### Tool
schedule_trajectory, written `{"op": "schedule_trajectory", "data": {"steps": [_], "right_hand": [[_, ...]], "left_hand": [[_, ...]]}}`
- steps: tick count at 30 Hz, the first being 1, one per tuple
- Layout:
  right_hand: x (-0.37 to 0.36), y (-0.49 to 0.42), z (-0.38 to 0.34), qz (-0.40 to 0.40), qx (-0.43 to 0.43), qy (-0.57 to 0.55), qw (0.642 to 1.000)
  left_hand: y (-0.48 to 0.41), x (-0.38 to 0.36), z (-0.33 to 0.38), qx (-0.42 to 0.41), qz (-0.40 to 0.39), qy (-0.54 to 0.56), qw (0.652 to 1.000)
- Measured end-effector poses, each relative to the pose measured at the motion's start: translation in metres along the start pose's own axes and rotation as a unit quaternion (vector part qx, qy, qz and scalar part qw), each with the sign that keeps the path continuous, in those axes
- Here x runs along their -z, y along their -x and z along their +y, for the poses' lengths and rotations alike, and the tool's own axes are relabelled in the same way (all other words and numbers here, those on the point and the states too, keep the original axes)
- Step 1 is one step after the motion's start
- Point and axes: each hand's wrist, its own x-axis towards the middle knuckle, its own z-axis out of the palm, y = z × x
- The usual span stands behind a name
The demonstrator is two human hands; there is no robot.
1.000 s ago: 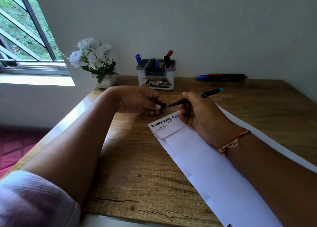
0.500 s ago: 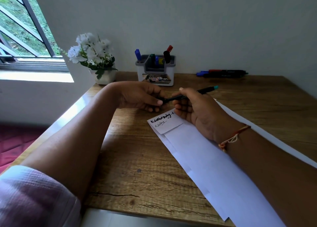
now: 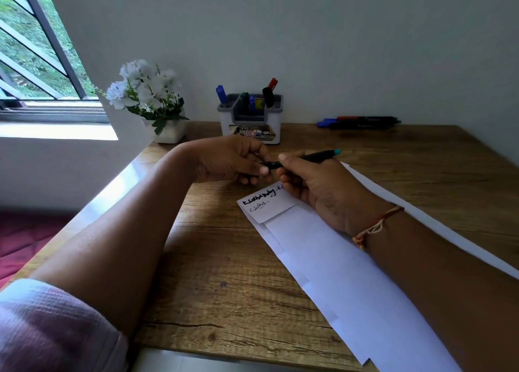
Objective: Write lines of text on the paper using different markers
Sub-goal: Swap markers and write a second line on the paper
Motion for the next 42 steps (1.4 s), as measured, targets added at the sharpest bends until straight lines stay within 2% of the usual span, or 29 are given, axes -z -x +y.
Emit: {"op": "schedule_trajectory", "data": {"steps": [8, 23, 27, 30, 34, 37, 39, 42], "right_hand": [[-0.003, 0.001, -0.005, 0.013, -0.028, -0.035, 0.999], [0.004, 0.001, -0.003, 0.01, -0.013, -0.077, 0.997], [0.0, -0.003, -0.006, 0.015, -0.025, -0.098, 0.995], [-0.001, -0.007, -0.008, 0.036, -0.021, -0.079, 0.996], [-0.002, -0.009, -0.006, 0.038, -0.024, -0.046, 0.998], [-0.006, -0.01, -0.006, 0.031, -0.023, -0.002, 0.999], [-0.009, -0.012, -0.005, 0.029, -0.01, 0.033, 0.999], [-0.009, -0.014, 0.004, 0.022, 0.047, 0.097, 0.994]], "left_hand": [[0.0, 0.002, -0.004, -0.02, 0.05, 0.02, 0.998], [-0.001, -0.008, -0.001, -0.047, 0.091, 0.053, 0.993], [-0.003, -0.011, 0.002, -0.092, 0.153, 0.09, 0.98], [-0.006, -0.014, 0.008, -0.161, 0.214, 0.163, 0.949], [-0.005, -0.012, 0.019, -0.257, 0.32, 0.244, 0.879], [-0.003, -0.005, 0.025, -0.292, 0.471, 0.146, 0.82], [-0.003, 0.0, 0.025, -0.302, 0.569, 0.049, 0.764], [-0.003, 0.011, 0.02, -0.296, 0.647, -0.044, 0.702]]}}
